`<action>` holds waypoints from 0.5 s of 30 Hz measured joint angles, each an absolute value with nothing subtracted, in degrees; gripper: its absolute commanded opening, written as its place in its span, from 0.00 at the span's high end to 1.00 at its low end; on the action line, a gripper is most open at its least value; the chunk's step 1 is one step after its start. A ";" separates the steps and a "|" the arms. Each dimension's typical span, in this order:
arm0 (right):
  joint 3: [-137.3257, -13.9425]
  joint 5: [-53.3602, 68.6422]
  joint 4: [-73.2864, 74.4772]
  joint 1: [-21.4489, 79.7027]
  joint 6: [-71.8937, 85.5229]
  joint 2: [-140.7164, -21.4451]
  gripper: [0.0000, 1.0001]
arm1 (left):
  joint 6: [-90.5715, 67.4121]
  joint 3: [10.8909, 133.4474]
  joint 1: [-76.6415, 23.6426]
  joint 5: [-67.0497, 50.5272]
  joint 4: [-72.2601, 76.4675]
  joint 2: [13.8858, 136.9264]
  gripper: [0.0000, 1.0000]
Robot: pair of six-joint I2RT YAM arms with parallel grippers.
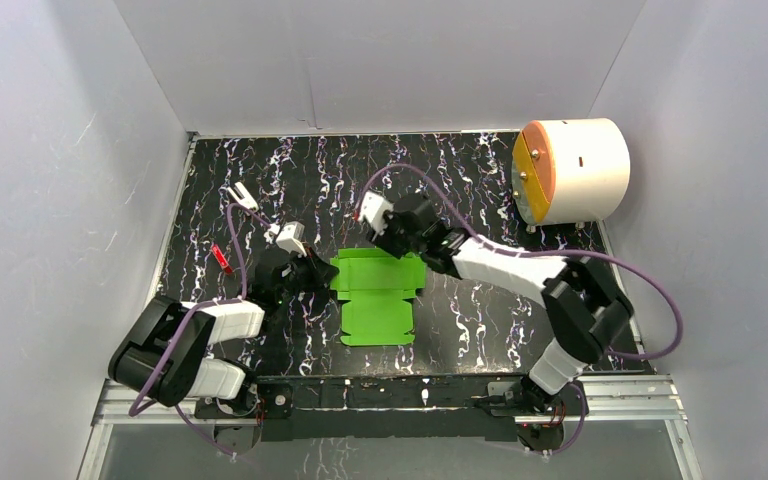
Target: Fold the paper box
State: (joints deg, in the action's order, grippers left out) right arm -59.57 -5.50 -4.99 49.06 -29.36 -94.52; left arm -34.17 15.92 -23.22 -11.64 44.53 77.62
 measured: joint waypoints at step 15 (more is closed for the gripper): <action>-41.76 3.03 -7.33 33.47 9.17 -76.97 0.16 | -35.16 15.92 -23.22 -11.90 44.53 79.09 0.98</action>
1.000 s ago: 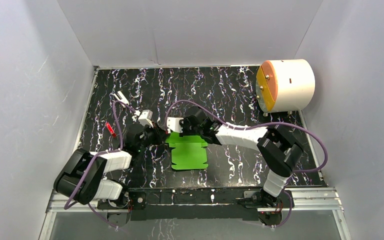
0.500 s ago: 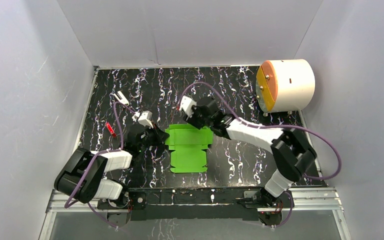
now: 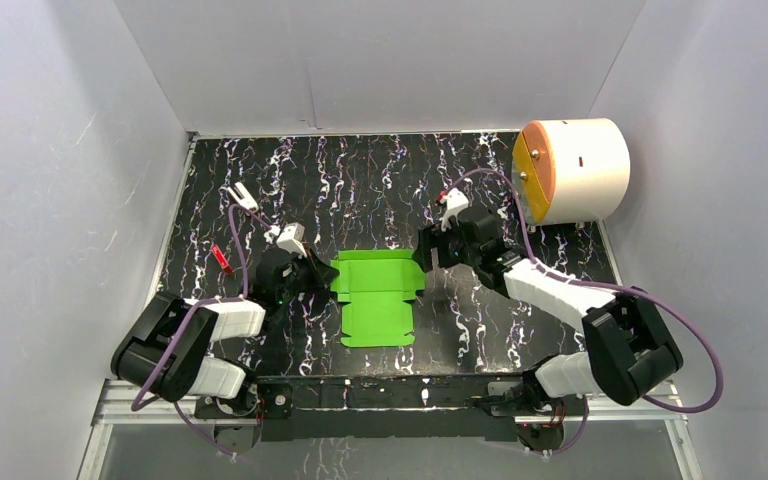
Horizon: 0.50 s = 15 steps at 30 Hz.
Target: Fold the paper box
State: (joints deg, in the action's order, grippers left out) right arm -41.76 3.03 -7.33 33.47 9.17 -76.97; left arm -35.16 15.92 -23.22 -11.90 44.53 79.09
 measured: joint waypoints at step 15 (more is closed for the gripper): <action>-30.81 13.72 -26.11 32.45 25.41 -88.25 0.42 | -36.14 15.92 -23.22 -12.21 45.25 79.11 0.99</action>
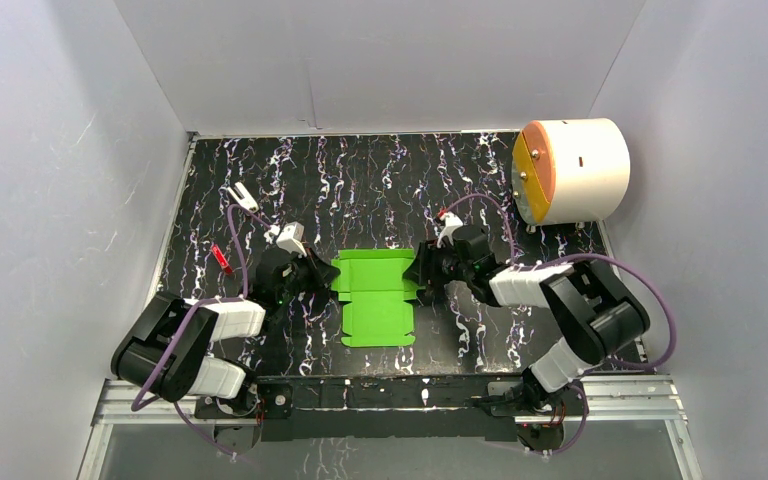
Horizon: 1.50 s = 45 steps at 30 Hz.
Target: Fold the paper box
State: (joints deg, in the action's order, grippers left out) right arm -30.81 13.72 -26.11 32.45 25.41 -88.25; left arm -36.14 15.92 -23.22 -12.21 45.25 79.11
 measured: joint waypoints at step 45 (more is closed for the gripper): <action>-50.98 -13.08 2.02 46.57 24.51 -92.51 0.50 | -35.31 26.15 -37.26 11.62 23.73 74.13 0.98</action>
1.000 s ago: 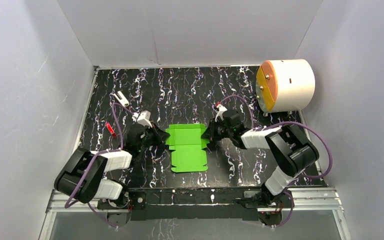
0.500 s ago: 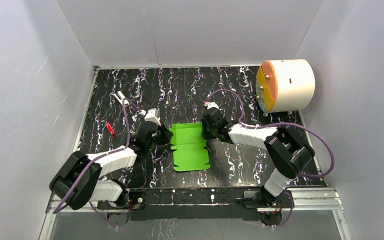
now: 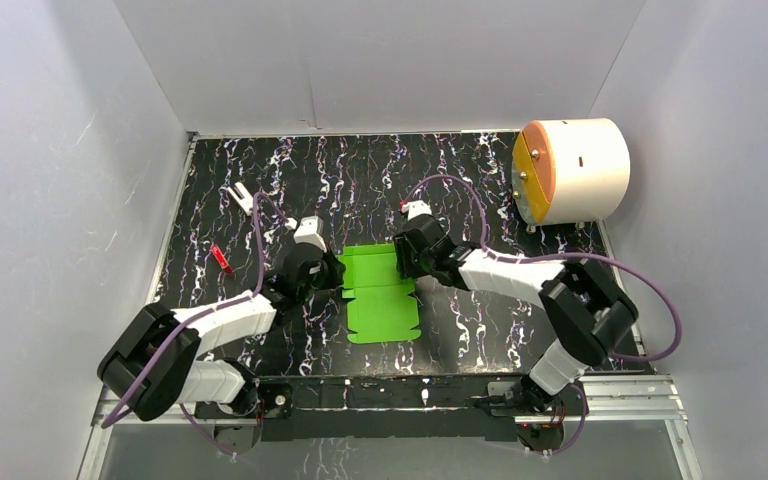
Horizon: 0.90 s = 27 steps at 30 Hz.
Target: Fold the paper box
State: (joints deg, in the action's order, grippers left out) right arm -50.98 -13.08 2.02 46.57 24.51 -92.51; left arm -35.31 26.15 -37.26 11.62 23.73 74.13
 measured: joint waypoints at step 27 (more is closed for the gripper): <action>-70.04 25.34 9.56 33.32 -12.19 -92.36 0.29 | -22.26 22.39 -37.26 2.07 35.11 67.40 0.99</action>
State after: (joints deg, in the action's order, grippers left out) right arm -70.04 25.34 9.56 33.32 -12.19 -92.36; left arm -22.26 22.39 -37.26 2.07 35.11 67.40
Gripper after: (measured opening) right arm 0.719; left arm 0.029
